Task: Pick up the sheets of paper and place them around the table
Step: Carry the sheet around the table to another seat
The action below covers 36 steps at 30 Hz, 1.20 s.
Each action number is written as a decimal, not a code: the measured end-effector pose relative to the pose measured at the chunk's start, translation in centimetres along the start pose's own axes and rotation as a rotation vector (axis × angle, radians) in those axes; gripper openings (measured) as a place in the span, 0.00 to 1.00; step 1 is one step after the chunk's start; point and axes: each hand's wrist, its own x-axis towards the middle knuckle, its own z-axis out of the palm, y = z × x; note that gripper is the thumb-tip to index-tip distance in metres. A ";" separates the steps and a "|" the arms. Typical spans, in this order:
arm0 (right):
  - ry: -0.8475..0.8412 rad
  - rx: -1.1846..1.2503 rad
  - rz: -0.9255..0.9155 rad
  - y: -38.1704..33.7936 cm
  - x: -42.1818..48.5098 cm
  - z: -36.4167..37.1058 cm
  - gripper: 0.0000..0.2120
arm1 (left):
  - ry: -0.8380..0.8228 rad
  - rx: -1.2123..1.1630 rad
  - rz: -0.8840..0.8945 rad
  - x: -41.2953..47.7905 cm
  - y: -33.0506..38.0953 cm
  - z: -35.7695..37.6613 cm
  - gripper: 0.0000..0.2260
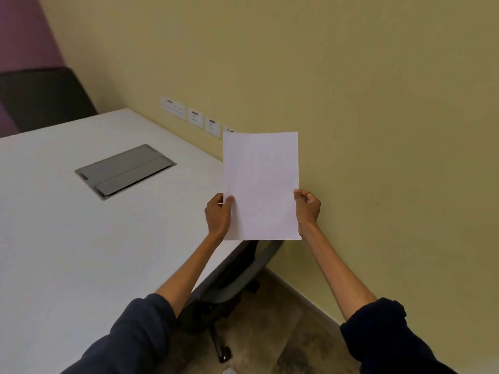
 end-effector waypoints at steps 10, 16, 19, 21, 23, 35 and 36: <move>-0.378 -0.140 0.125 4.5 7.1 15.7 0.07 | 0.301 0.082 -0.186 8.9 -6.1 -5.0 0.19; -0.609 -0.378 0.166 10.1 8.5 22.7 0.06 | 0.271 0.147 -0.414 10.0 -11.8 -9.3 0.16; -0.761 -0.523 0.169 13.4 9.2 25.0 0.10 | 0.300 0.188 -0.542 10.0 -14.5 -10.6 0.20; -0.844 -0.608 0.161 15.2 9.9 26.3 0.12 | 0.328 0.222 -0.624 10.2 -15.9 -10.9 0.22; -0.906 -0.666 0.172 16.9 10.9 27.6 0.12 | 0.328 0.250 -0.711 10.5 -17.4 -10.8 0.22; -1.107 -0.900 0.115 23.8 13.4 30.2 0.12 | 0.382 0.420 -0.975 11.4 -22.0 -9.1 0.11; -1.110 -0.919 0.095 24.0 13.4 30.4 0.12 | 0.386 0.442 -0.977 11.5 -22.1 -9.0 0.10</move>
